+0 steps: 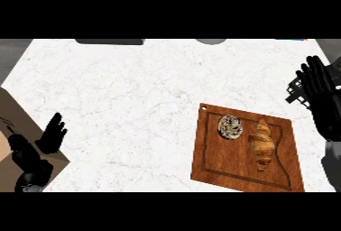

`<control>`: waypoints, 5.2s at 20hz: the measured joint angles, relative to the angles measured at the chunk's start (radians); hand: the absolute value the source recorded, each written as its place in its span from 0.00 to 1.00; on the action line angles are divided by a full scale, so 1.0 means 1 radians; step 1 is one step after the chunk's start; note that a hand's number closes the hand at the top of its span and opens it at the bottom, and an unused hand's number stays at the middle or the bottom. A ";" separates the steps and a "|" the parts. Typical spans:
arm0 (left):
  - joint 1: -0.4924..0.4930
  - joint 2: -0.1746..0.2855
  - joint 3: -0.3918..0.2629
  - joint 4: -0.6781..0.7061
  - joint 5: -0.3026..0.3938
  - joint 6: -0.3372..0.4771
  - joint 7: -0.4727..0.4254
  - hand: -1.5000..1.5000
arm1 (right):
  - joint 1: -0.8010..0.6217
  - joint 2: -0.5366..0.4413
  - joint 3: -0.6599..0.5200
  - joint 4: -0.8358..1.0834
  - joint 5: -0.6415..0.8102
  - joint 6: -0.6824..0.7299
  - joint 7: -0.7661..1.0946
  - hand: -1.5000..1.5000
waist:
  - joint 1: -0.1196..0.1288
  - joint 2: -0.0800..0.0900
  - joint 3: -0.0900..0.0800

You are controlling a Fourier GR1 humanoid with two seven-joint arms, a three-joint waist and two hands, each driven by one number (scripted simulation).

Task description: Pick the croissant from the cutting board and place it in the tiered basket

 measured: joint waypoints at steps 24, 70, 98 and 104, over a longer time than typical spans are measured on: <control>-0.158 0.041 0.098 0.037 -0.233 -0.211 -0.229 0.50 | 0.606 0.000 0.033 -0.321 0.375 -0.675 0.515 0.00 | -0.044 0.021 0.007; -0.248 -0.061 0.097 0.090 -0.343 -0.151 -0.121 0.50 | 0.102 -0.319 0.383 -0.249 0.458 -0.331 1.296 0.00 | -0.002 0.016 0.013; -0.246 -0.079 0.129 0.099 -0.362 -0.173 -0.126 0.50 | -0.024 -0.057 0.427 0.002 0.518 -0.338 1.291 0.00 | -0.013 0.014 0.015; -0.252 -0.089 0.134 0.105 -0.366 -0.179 -0.128 0.50 | -0.043 -0.054 0.430 0.044 0.473 -0.300 1.252 1.00 | -0.015 0.011 0.008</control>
